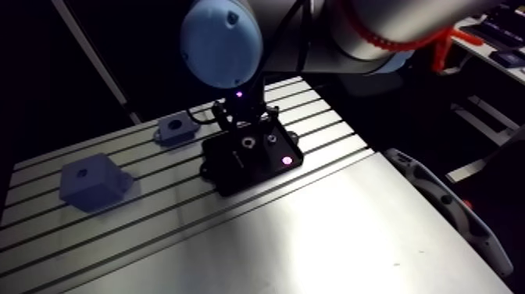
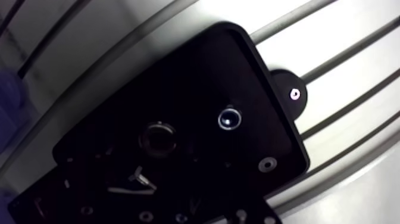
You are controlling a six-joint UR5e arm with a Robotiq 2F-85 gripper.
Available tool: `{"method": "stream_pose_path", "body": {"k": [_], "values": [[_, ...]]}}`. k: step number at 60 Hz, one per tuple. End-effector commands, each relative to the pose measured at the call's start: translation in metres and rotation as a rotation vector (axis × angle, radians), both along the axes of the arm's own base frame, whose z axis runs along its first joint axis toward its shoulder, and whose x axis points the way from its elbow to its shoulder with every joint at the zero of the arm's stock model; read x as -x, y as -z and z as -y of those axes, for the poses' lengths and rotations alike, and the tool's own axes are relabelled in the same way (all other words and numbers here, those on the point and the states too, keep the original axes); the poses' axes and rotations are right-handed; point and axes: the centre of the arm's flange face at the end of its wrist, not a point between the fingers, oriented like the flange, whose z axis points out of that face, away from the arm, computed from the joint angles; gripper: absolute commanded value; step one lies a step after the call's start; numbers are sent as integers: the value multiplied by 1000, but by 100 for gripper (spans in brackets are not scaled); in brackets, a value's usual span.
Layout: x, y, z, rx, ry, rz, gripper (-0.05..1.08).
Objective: Pick up the bearing and press it into the housing until flush.
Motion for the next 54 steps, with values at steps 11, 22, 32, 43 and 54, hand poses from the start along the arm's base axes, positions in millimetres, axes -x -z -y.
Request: {"method": "stream_pose_path", "body": {"k": [11,22,32,43,54], "values": [[0,1,0,-2,-2,0,47],[0,1,0,-2,-1,0,50],[0,1,0,-2,0,0,52],[0,2,0,-1,-1,1,52],[0,2,0,-1,-2,1,53]]}}
